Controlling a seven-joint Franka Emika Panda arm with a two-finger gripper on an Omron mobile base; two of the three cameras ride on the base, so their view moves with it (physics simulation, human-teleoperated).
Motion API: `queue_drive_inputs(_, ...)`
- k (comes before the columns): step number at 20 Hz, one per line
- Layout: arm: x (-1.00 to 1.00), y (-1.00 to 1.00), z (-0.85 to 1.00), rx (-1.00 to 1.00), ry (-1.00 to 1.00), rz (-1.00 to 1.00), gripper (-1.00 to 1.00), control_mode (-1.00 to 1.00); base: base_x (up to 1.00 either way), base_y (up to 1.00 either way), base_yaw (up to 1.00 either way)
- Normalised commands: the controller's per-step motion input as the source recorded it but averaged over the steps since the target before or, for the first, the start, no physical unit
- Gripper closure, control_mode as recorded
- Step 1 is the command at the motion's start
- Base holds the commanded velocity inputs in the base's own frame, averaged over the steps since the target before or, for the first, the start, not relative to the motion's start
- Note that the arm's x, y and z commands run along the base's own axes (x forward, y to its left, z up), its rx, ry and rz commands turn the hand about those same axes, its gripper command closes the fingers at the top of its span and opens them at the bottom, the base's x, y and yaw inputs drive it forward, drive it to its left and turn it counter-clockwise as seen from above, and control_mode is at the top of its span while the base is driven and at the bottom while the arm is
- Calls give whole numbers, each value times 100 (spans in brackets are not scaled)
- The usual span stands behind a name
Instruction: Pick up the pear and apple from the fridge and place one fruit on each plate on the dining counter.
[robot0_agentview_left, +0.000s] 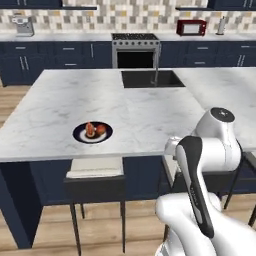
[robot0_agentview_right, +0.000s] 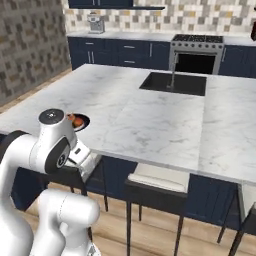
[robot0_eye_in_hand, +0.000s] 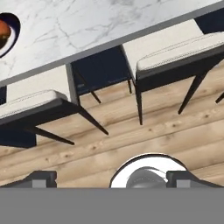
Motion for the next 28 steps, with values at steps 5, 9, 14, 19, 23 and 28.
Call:
queue_drive_inputs(5, 0, 0, 0, 0, 0, 0, -100, 100, 0, -100, -4)
queue_drive_inputs(9, 0, 0, 0, 0, 0, 0, -100, 100, 0, -100, -5)
queue_drive_inputs(14, 0, 0, 0, 0, 0, 0, -100, 100, 0, -100, -10)
queue_drive_inputs(19, 0, 0, 0, 0, 0, 0, -100, 100, 0, -100, -14)
queue_drive_inputs(23, 0, 0, 0, 0, 0, 0, -100, 100, 0, -100, -13)
queue_drive_inputs(28, 0, 0, 0, 0, 0, 0, -100, 100, 0, -100, -9)
